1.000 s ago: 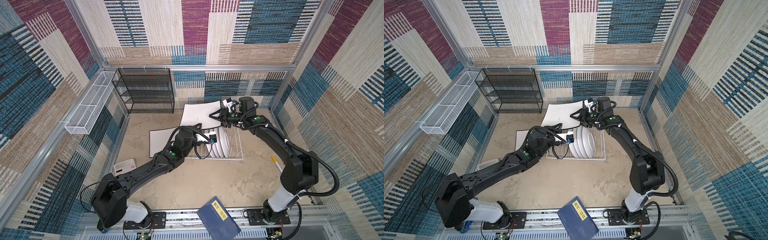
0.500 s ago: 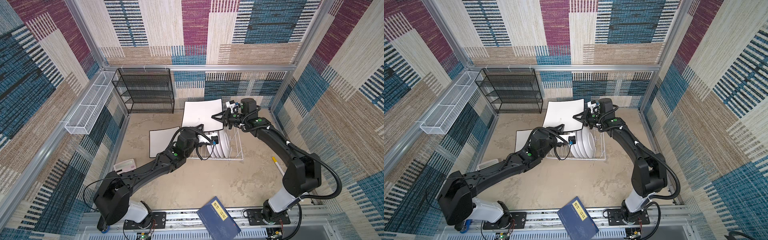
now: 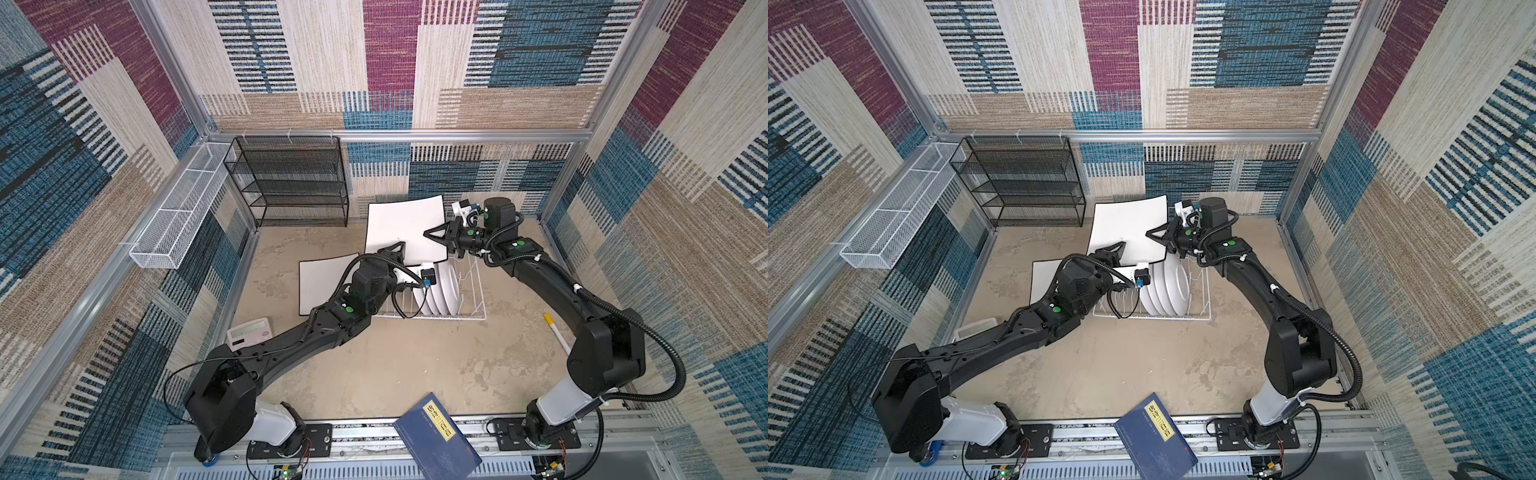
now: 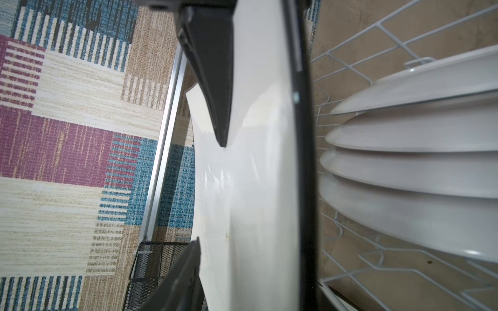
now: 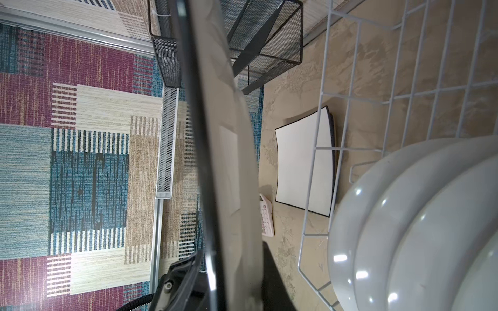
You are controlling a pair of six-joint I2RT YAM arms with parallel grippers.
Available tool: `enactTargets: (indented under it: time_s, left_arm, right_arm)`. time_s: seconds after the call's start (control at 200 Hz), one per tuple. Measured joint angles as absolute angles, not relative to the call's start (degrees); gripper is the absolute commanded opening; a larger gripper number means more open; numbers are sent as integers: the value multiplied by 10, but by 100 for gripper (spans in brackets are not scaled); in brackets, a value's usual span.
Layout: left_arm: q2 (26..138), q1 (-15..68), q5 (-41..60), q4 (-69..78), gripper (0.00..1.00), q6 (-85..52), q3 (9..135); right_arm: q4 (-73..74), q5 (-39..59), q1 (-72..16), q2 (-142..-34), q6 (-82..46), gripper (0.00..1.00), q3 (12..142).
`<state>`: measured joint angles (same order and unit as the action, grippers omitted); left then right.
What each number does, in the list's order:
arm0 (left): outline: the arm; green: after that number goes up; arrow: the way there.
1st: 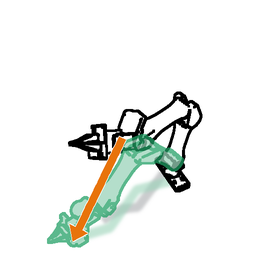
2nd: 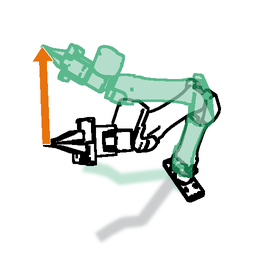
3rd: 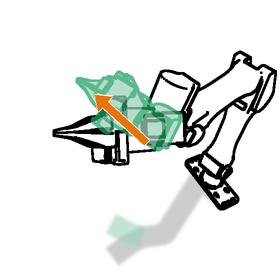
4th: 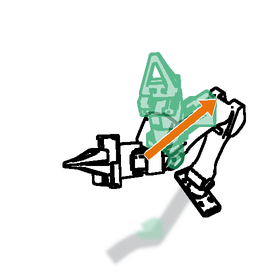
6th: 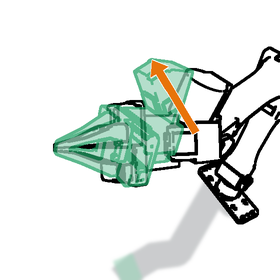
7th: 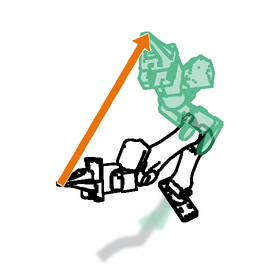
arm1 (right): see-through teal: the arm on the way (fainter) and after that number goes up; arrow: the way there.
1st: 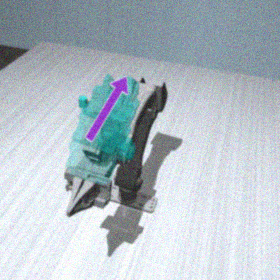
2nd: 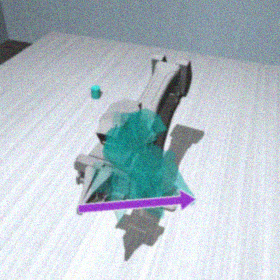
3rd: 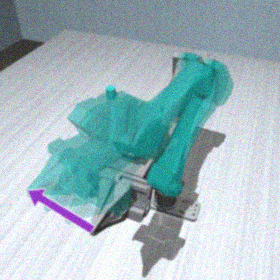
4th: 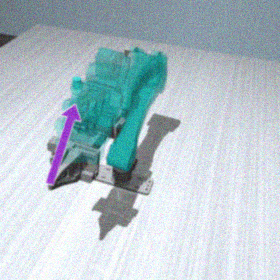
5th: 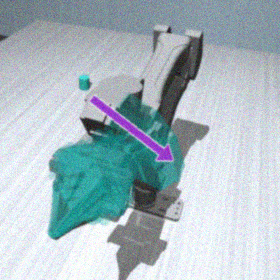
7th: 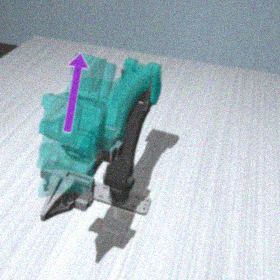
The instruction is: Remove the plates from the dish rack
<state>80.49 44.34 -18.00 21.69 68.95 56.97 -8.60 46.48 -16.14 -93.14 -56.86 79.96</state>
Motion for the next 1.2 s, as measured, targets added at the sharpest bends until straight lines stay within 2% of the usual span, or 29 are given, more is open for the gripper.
enactTargets:
  time_s: [0.04,0.07,0.351,0.556,0.691,0.831,1.047,1.197]
  left_arm:
    - [801,443,-183,217,96,683,570]
    - [799,443,-186,216,99,676,571]
    - [748,444,-192,170,99,602,570]
    - [667,444,-175,57,98,497,613]
    - [661,428,-146,-50,99,398,691]
    - [675,382,-111,-134,99,263,767]
    - [730,246,5,-220,99,37,873]
    - [780,189,95,-260,99,-80,930]
  right_arm:
    - [-79,463,-160,-931,-570,0,800]
    - [-72,462,-159,-931,-570,0,800]
    - [-38,438,-149,-926,-594,0,802]
    - [-24,414,-131,-916,-599,0,799]
    - [-24,399,-129,-915,-596,0,799]
    - [-24,390,-130,-908,-584,0,797]
    - [-27,388,-128,-903,-564,0,787]
    - [-29,390,-128,-899,-547,0,786]
